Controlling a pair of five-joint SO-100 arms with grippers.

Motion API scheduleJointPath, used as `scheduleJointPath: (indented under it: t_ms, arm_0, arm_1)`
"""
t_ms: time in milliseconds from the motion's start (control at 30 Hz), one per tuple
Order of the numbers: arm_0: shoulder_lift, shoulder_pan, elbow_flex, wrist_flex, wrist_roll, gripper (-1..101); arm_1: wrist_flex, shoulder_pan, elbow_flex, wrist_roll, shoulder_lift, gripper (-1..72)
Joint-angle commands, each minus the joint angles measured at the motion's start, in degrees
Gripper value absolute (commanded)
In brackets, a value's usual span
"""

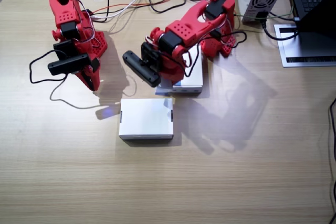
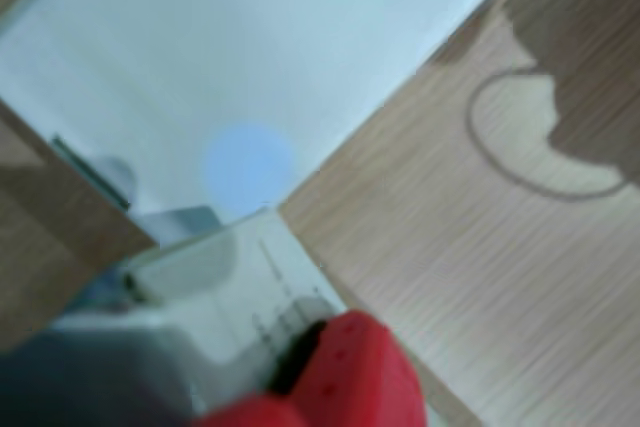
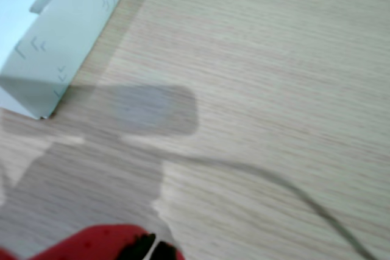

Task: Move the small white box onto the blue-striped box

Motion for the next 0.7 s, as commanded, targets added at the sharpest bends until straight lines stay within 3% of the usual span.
scheduleJointPath:
  t_ms: [0, 267, 667]
  arm_0:
    - [9.1, 2.7, 7.6, 1.4, -1.8, 23]
    - [20.1, -0.2, 22.7, 1.4, -4.7, 26]
    - [36.3, -8.4, 42.7, 1.3, -2.4, 24]
  arm_1:
    - [1.5, -0.6, -0.9, -0.9, 1.2, 0.2]
    - [1.5, -0.8, -0.9, -0.9, 1.3, 0.2]
    - [1.5, -1.1, -0.9, -0.6, 1.3, 0.2]
